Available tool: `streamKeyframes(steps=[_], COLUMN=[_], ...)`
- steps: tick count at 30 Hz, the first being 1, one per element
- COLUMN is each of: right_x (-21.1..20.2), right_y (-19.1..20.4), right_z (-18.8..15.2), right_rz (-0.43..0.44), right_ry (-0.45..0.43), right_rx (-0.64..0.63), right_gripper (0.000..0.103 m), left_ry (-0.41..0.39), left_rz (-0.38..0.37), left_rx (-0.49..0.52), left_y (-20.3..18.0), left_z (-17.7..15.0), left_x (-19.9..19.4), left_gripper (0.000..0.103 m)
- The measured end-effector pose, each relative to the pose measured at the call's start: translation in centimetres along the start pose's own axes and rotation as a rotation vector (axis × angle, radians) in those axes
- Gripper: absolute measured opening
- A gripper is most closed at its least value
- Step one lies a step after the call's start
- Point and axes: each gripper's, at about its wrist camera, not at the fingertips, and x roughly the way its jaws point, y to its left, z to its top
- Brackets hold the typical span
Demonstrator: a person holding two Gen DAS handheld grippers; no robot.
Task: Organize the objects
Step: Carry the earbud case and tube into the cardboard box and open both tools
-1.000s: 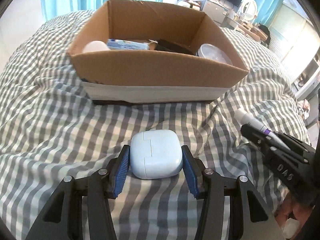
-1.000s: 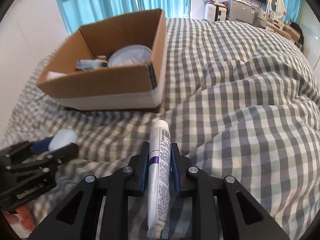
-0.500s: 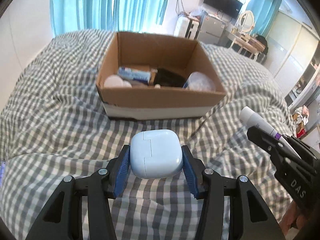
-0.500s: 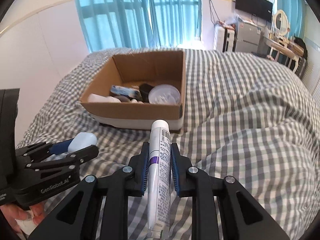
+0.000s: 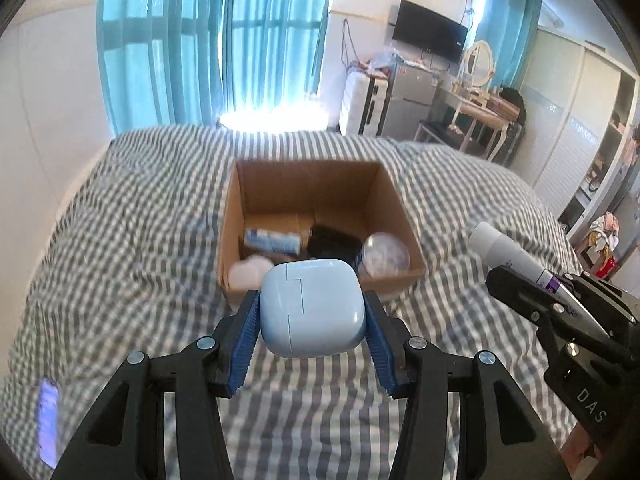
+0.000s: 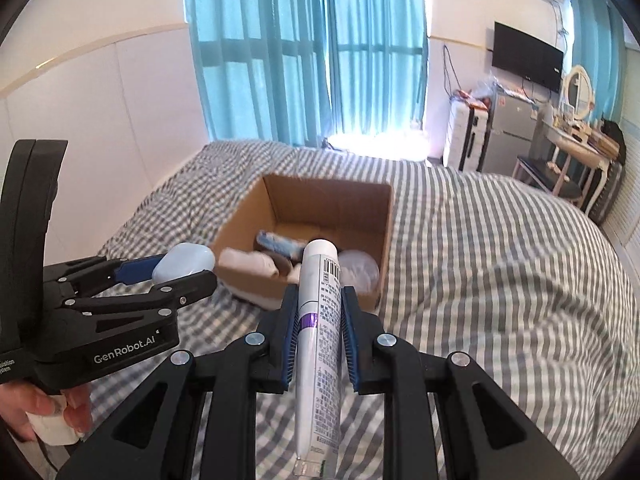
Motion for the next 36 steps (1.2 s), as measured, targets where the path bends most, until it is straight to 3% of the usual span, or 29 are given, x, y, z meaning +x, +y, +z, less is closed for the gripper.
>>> streamKeyframes(steps=[8,18,27,36], right_x=[3.7,13.0,21.2,24.5], right_y=[0.0,-1.4,-3.3,-3.8], right_z=[5.7,10.6,9.3,6.7], right_rz=[0.011,0.026,0.026,0.017], right_ry=[-0.019,0.046,0.167,0.231], right_rx=[-0.009,0.019,0.020,0.012], right_gripper=[0.020,0.020,0.020,0.020], left_ry=[-0.045,0.004,0.090,0.137], left_rz=[0.027,0.039,0.043,0.053], left_rx=[0.020,0.060,0.103,0.165], left_y=[1.2,3.0,3.6,3.3], left_z=[5.4,9.7,8.9,7.3], left_x=[3.1,10.7,17.6,20.3], left_gripper=[0.051,0.051,0.051,0.051])
